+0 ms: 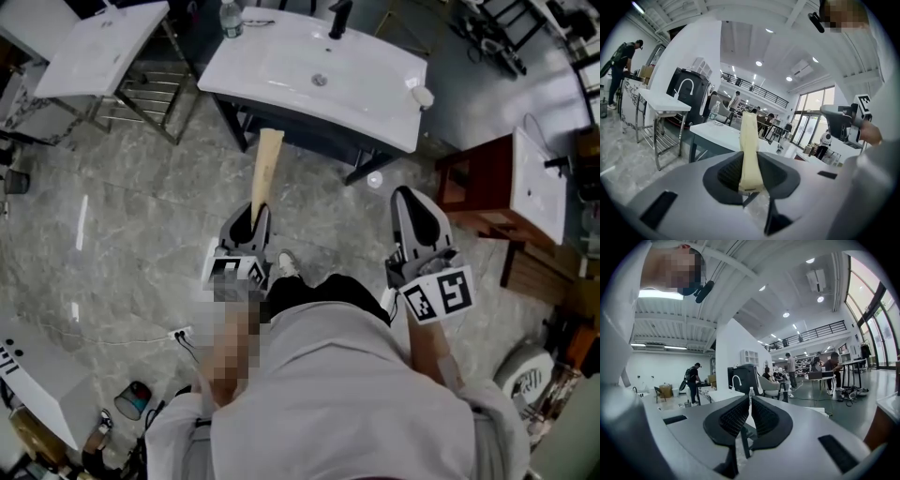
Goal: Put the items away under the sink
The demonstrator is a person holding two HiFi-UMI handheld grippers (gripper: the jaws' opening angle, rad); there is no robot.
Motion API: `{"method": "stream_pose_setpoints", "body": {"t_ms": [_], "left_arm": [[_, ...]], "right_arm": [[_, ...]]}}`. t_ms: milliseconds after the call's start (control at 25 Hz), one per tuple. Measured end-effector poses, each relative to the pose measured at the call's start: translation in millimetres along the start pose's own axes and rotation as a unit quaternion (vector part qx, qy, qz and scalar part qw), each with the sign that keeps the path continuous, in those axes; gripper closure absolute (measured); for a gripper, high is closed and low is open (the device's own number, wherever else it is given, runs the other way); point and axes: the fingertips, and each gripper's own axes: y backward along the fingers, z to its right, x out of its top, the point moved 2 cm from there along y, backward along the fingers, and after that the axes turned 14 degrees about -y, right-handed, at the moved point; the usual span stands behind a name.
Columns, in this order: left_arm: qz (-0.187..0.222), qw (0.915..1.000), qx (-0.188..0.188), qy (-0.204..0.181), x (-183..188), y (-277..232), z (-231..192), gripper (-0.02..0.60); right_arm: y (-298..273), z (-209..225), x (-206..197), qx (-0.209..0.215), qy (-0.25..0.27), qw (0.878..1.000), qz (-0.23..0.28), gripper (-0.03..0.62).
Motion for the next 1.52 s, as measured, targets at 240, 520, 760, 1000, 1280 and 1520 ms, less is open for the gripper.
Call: {"method": "stream_pose_setpoints", "body": {"t_ms": [240,520,760,1000,1280,1520], "left_arm": [[-0.009,0.9997,-0.021,0.007,0.6,-26.0,9.8,0.499],[-0.021,0.9995,-0.024,0.003,5.8,-51.1,22.7,0.499],[-0.024,0.9994,0.024,0.005,3.0,-85.2,21.1,0.499],[-0.016,0.9990,0.040,-0.012,22.2,-129.8,31.3,0.499],[-0.041,0.9961,0.078,-0.009,-24.2,-156.9,5.2,0.499],[-0.042,0.9957,0.081,0.017,-74.0,-168.7,-22.8,0.499]], "right_arm": [[7.0,24.3,11.2,-0.033,0.001,0.999,0.004,0.552],[0.3,60.8,14.6,-0.038,-0.015,0.999,0.008,0.553],[-35.9,101.7,18.7,-0.002,-0.001,1.000,-0.002,0.553],[-78.7,142.8,14.1,0.031,0.006,0.999,-0.024,0.551],[-113.5,172.7,-37.0,0.047,0.013,0.997,-0.063,0.552],[-133.8,186.0,-96.4,0.034,0.022,0.995,-0.086,0.552]]}}
